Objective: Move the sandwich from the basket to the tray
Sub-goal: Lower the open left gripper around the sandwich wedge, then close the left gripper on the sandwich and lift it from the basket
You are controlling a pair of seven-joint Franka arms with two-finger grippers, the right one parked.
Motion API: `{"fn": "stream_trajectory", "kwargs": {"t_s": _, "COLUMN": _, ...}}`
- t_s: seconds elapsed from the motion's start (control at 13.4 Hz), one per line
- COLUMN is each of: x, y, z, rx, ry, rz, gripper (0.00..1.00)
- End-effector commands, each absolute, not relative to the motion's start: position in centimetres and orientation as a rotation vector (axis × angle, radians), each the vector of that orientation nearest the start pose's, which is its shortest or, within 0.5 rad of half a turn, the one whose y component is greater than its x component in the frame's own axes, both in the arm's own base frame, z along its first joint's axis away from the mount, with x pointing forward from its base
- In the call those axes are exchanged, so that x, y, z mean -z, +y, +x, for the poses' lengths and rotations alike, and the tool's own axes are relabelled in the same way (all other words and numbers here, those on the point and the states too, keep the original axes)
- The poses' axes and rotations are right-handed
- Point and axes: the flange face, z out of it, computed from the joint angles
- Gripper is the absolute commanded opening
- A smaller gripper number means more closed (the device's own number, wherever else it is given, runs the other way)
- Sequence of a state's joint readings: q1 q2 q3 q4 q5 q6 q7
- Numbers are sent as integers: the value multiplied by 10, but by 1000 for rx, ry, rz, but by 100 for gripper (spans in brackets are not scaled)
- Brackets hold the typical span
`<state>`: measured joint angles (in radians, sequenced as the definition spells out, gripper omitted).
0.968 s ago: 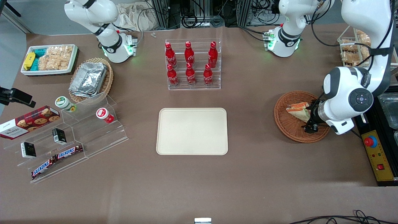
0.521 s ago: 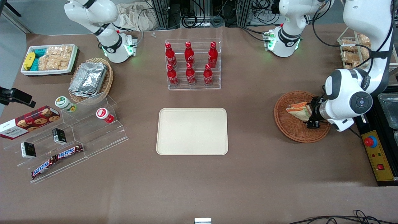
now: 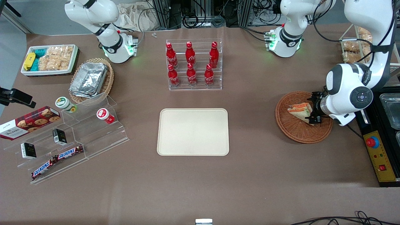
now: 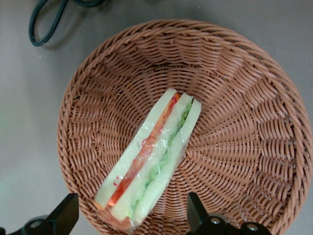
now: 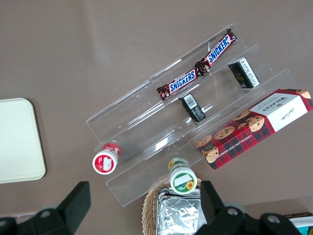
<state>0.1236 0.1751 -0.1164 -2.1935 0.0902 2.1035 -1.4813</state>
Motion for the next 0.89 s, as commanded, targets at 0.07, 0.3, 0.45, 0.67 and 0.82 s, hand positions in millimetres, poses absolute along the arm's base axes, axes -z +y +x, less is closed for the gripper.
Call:
{"fn": "stream_trajectory", "kwargs": {"t_s": 0.07, "x": -292, "y": 5, "z": 507, "rx": -219, "ry": -1923, "rz": -2165, "gripper": 100}}
{"fn": "stream_trajectory", "kwargs": {"t_s": 0.3, "x": -267, "y": 3, "z": 497, "rx": -196, "ry": -1934, "rz": -2191, "gripper": 100}}
{"fn": "stream_trajectory", "kwargs": {"t_s": 0.45, "x": -256, "y": 3, "z": 488, "rx": -174, "ry": -1946, "rz": -2212, "gripper": 100}}
{"fn": "stream_trajectory", "kwargs": {"t_s": 0.67, "x": -246, "y": 2, "z": 496, "rx": -150, "ry": -1982, "rz": -2217, "gripper": 99}}
{"fn": "stream_trajectory", "kwargs": {"t_s": 0.82, "x": -246, "y": 3, "z": 506, "rx": -144, "ry": -1981, "rz": -2227, "gripper": 35}}
